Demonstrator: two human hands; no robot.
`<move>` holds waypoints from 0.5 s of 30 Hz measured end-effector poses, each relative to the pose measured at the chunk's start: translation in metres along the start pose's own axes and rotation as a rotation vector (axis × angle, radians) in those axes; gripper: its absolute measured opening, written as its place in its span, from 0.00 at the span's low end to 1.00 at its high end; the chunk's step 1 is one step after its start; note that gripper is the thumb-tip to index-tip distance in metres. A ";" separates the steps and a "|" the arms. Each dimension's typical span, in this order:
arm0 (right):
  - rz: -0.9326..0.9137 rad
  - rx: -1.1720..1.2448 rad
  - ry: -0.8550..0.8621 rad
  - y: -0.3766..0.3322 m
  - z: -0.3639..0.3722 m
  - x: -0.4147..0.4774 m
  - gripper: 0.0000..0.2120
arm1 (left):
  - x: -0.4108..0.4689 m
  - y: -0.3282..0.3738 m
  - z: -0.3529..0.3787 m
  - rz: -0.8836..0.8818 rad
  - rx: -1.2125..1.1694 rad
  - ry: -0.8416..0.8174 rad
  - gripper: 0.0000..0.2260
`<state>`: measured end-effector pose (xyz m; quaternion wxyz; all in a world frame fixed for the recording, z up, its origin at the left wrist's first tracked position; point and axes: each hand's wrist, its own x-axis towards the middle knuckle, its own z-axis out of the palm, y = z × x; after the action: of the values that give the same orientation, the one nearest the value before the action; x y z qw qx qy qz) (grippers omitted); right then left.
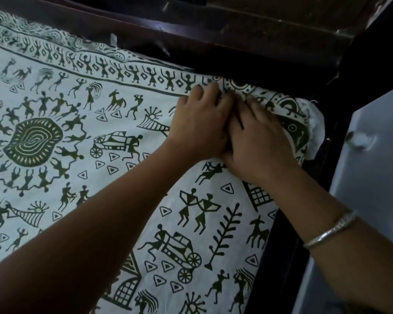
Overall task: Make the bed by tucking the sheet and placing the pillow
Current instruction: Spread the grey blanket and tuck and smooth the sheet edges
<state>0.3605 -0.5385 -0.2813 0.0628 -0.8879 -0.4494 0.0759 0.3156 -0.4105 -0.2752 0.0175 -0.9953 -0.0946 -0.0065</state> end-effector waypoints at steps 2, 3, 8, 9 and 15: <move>0.014 0.036 -0.044 0.005 0.000 0.009 0.39 | -0.002 -0.014 0.004 -0.098 -0.003 -0.042 0.30; 0.045 0.030 -0.060 0.009 -0.002 0.016 0.41 | -0.003 -0.021 0.005 -0.139 -0.008 -0.077 0.32; 0.225 -0.117 -0.270 0.008 -0.019 0.045 0.52 | 0.003 -0.048 0.008 -0.122 -0.096 -0.176 0.35; 0.256 -0.147 -0.277 0.001 -0.021 0.046 0.52 | 0.005 -0.051 0.007 -0.110 -0.102 -0.156 0.34; 0.061 -0.175 0.143 -0.025 -0.018 0.039 0.21 | 0.005 -0.065 0.006 -0.136 0.016 -0.049 0.32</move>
<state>0.3668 -0.4935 -0.2618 0.0148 -0.9063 -0.4215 -0.0253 0.3085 -0.3456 -0.2791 0.0227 -0.9863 -0.1623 0.0176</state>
